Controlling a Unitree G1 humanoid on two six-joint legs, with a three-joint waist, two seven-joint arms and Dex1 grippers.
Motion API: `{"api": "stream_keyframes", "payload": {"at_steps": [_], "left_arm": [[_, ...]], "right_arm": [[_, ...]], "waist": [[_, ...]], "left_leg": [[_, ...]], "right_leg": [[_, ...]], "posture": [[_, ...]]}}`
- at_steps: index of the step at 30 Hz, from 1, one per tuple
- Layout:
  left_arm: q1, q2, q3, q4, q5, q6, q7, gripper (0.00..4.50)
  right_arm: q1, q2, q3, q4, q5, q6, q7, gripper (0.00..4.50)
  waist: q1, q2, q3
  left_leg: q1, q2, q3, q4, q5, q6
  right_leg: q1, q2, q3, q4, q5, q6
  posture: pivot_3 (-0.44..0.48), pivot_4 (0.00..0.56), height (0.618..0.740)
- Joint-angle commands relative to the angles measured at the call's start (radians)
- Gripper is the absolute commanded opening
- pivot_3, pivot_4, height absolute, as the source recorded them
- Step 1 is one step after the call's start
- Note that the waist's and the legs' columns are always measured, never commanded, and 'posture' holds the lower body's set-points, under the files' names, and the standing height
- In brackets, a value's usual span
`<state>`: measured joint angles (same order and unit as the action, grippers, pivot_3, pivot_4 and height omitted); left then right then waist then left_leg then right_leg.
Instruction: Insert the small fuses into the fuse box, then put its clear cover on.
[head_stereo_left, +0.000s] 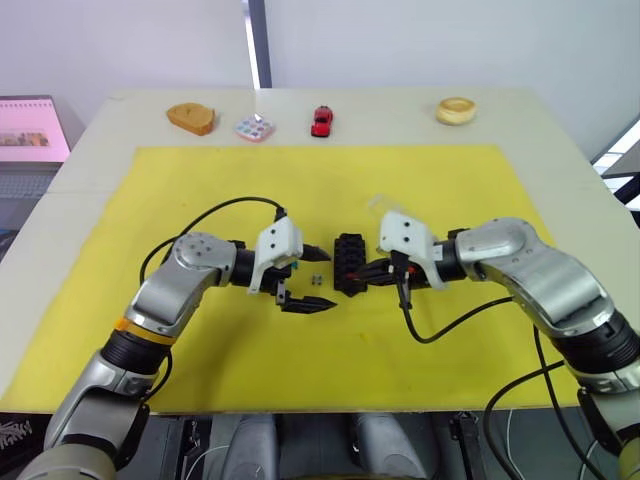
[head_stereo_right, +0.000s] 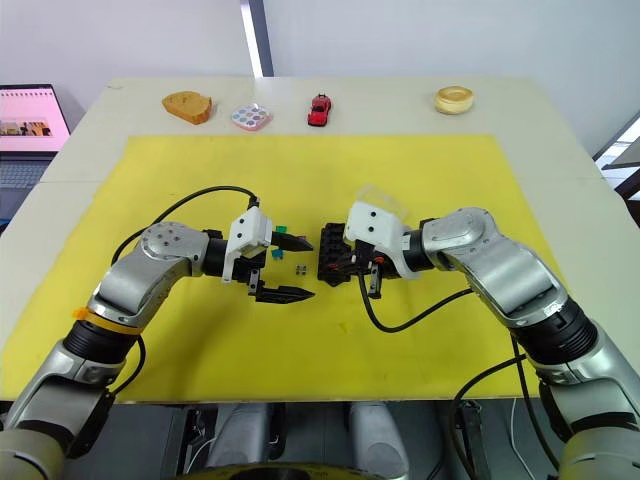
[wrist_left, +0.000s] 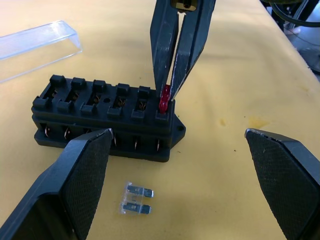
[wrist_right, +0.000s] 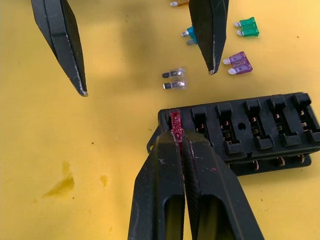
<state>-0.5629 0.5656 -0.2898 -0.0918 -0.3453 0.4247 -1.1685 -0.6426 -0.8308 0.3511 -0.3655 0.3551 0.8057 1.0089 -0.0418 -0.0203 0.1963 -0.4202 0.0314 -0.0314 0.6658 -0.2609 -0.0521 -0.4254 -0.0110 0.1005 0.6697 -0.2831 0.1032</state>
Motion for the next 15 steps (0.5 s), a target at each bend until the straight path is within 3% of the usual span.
{"api": "stream_keyframes", "payload": {"at_steps": [1, 15], "left_arm": [[-0.006, -0.005, 0.018, -0.033, -0.001, -0.017, 0.002, 4.45], [-0.008, -0.015, 0.018, -0.035, -0.001, -0.009, 0.016, 4.45]], "right_arm": [[0.010, -0.001, 0.006, 0.002, -0.024, -0.010, 0.008, 0.00], [0.013, 0.003, 0.023, 0.047, -0.083, -0.047, 0.019, 0.00]], "waist": [[0.000, 0.000, 0.000], [0.000, 0.000, 0.000]], "left_leg": [[0.000, 0.000, 0.000, 0.000, 0.000, 0.000], [0.007, 0.000, 0.000, 0.000, 0.000, 0.000]], "right_leg": [[0.000, 0.000, 0.000, 0.000, 0.000, 0.000], [0.007, 0.000, 0.000, 0.001, 0.000, 0.000]], "posture": [[0.000, 0.150, 0.740], [0.000, 0.150, 0.740]]}}
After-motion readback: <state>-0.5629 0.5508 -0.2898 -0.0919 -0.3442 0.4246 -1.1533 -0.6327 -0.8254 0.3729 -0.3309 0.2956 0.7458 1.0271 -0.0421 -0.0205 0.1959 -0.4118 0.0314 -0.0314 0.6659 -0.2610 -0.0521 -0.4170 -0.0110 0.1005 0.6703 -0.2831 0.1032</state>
